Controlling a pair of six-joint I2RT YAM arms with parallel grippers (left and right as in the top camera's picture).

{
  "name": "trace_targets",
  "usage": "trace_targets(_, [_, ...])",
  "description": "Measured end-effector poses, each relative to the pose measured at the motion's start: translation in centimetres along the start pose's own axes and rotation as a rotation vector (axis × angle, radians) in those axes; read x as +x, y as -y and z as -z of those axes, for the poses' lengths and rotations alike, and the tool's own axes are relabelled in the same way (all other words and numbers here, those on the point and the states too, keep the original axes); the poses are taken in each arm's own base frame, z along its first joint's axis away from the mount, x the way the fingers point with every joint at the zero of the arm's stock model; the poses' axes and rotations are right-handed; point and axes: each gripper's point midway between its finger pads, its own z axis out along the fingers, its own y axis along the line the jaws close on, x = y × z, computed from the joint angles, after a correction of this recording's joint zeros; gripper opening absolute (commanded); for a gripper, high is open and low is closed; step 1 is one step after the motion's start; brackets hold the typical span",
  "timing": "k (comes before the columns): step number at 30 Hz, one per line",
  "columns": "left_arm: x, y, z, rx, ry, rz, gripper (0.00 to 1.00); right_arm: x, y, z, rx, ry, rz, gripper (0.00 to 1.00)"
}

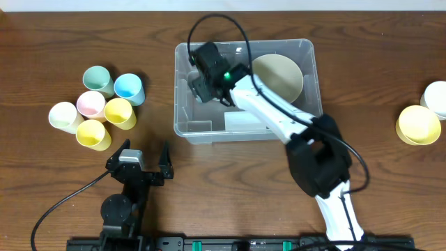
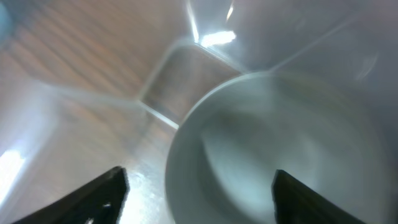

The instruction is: Pack container

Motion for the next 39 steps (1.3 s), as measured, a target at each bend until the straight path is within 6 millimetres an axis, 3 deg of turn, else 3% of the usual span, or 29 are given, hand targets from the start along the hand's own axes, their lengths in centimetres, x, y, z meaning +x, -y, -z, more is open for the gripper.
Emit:
trace_targets(3, [0.0, 0.0, 0.0, 0.000, 0.000, 0.000, 0.98, -3.0, 0.4, 5.1, 0.012, 0.063, 0.003, 0.99])
trace_targets(7, [0.0, 0.0, 0.0, 0.000, 0.000, 0.000, 0.98, -5.9, 2.2, 14.0, 0.050, 0.165, -0.017, 0.99])
trace_targets(10, [0.0, 0.0, 0.0, 0.000, 0.000, 0.000, 0.98, -5.9, 6.4, 20.2, 0.130, 0.200, -0.077, 0.99])
trace_targets(12, [0.0, 0.0, 0.0, 0.000, 0.000, 0.000, 0.98, -4.6, 10.5, 22.8, 0.199, 0.180, -0.151, 0.99])
trace_targets(14, [0.0, 0.0, 0.0, 0.000, 0.000, 0.000, 0.98, -2.7, 14.6, 24.1, 0.269, 0.135, -0.253, 0.99])
trace_targets(20, [0.0, 0.0, 0.0, 0.000, 0.000, 0.000, 0.98, 6.9, 27.1, 26.1, 0.480, -0.082, -0.692, 0.99])
trace_targets(25, [0.0, 0.0, 0.0, 0.000, 0.000, 0.000, 0.98, 12.4, 33.1, 27.0, 0.553, -0.147, -0.934, 0.98])
trace_targets(30, [0.0, 0.0, 0.0, 0.000, 0.000, 0.000, 0.98, 17.6, 36.7, 25.8, 0.579, -0.215, -1.090, 0.96])
trace_targets(39, [0.0, 0.0, 0.0, 0.000, 0.000, 0.000, 0.98, 24.8, 38.6, 22.7, 0.586, -0.312, -1.215, 0.91])
